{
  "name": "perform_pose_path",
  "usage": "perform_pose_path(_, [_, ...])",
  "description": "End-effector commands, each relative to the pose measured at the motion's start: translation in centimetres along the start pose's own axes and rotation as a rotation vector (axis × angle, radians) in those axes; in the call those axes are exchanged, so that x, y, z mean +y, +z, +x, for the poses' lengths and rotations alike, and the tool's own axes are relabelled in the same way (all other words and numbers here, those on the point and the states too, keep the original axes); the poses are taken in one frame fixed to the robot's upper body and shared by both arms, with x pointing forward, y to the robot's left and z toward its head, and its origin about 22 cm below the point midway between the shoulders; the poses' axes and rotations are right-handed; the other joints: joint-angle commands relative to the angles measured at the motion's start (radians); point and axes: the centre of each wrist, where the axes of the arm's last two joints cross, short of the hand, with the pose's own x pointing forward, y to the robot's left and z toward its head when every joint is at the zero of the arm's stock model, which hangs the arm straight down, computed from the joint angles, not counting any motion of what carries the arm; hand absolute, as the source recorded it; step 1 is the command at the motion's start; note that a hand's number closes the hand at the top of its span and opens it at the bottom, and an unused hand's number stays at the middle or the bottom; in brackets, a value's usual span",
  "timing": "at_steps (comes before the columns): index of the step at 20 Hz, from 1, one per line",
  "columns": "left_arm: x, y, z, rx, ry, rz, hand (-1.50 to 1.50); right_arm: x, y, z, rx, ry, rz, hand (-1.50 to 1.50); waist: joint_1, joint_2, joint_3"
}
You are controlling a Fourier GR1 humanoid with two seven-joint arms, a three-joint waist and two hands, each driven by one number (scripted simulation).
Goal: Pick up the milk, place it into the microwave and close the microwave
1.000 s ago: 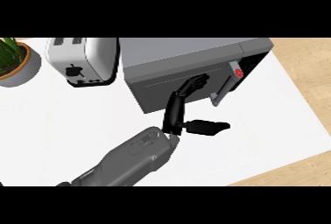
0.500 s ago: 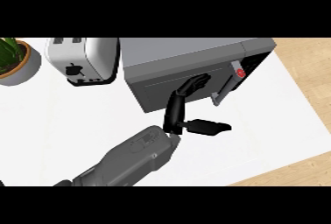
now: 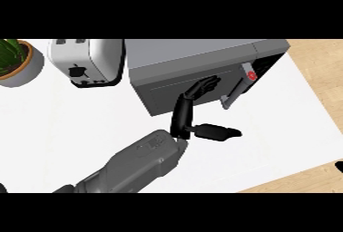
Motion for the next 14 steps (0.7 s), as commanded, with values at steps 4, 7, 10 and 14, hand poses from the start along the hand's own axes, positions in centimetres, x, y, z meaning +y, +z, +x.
perform_pose_path(4, [0.9,-2.5,0.5,0.009,-0.008,0.098,-1.50,-0.1,0.0,-1.9,0.034,-0.159,-0.011,-1.50,-0.010,0.011,-0.002])
perform_pose_path(7, [1.3,-2.5,0.1,0.001,-0.017,0.111,-1.50,-0.7,-0.1,-2.1,0.038,-0.182,-0.010,-1.50,-0.009,0.012,-0.002])
perform_pose_path(10, [1.2,-2.5,0.1,-0.002,-0.006,0.114,-1.50,-1.7,-0.6,-2.2,0.036,-0.191,-0.015,-1.50,-0.008,0.012,-0.003])
perform_pose_path(14, [1.1,-2.6,0.2,-0.014,-0.011,0.108,-1.50,-2.5,-0.5,-2.6,0.047,-0.222,-0.010,-1.50,-0.022,0.010,-0.001])
